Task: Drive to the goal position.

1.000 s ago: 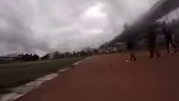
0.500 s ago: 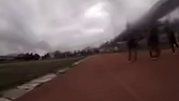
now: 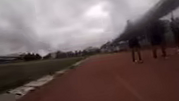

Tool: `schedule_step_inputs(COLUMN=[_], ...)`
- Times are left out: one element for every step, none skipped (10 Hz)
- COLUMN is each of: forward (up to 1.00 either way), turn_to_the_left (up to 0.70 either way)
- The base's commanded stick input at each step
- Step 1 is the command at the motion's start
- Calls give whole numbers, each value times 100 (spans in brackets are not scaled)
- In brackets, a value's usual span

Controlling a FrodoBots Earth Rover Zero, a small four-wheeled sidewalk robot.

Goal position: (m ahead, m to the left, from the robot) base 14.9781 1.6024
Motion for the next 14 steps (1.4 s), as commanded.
schedule_step_inputs(forward=[70, 70, 70, 70, 70, 70, 70, 70, 70, 70, 70, 70, 70, 70], turn_to_the_left=[0, 0, 0, 0, 0, 0, 9, -20, -35, -35, 5, 2, 1, 0])
